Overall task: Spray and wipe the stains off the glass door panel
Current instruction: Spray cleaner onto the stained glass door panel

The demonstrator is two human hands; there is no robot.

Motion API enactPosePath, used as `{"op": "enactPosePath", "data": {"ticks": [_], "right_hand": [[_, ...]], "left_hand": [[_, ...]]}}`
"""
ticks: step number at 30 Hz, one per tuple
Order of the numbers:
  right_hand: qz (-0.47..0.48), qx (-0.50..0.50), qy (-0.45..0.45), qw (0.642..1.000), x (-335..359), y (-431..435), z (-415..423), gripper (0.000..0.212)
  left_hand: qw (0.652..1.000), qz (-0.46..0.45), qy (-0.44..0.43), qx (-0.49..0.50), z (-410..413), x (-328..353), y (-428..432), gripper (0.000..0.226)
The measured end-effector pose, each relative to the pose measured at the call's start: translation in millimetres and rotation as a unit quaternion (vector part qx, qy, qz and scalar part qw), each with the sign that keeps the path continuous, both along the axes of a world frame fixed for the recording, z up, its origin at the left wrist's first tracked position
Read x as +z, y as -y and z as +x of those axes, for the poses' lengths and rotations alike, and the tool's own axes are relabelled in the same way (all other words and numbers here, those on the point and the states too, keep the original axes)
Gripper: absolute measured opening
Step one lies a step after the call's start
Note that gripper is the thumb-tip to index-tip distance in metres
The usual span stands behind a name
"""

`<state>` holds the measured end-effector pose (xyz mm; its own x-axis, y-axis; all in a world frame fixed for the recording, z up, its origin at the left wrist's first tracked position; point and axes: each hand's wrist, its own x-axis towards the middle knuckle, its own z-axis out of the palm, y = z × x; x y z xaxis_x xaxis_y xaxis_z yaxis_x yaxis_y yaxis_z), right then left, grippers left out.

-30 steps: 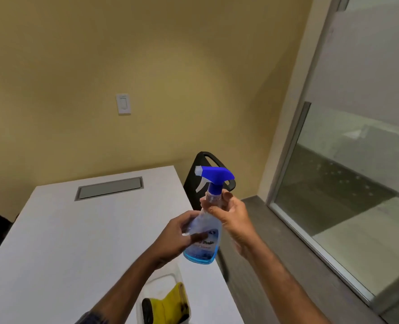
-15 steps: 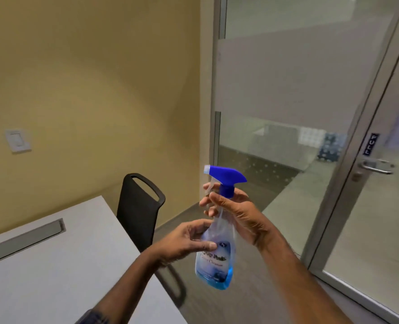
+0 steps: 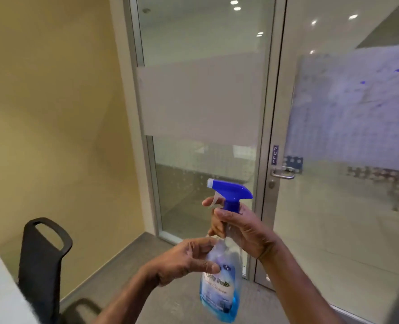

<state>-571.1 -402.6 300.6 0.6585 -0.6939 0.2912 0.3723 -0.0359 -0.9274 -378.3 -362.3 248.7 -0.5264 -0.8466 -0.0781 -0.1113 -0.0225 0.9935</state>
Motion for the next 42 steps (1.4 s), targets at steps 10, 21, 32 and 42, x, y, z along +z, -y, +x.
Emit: {"op": "enactPosePath", "data": {"ticks": [10,21,32,42], "right_hand": [[-0.009,-0.197,0.004,0.980,15.4,37.5,-142.7,0.023],[-0.042,-0.410,-0.004,0.911,22.1,106.6,-246.5,0.025],[-0.058,-0.586,0.014,0.808,52.5,208.6,-307.9,0.012],[-0.078,-0.637,0.029,0.767,69.9,274.5,-387.1,0.002]], "left_hand": [[0.998,-0.011,0.004,-0.066,-150.1,13.4,83.7,0.049],[0.986,-0.098,0.021,-0.134,-241.7,19.9,212.5,0.057],[0.919,-0.382,0.051,0.086,-308.8,64.9,387.4,0.065],[0.809,-0.540,0.093,0.213,-403.1,76.1,473.1,0.073]]}}
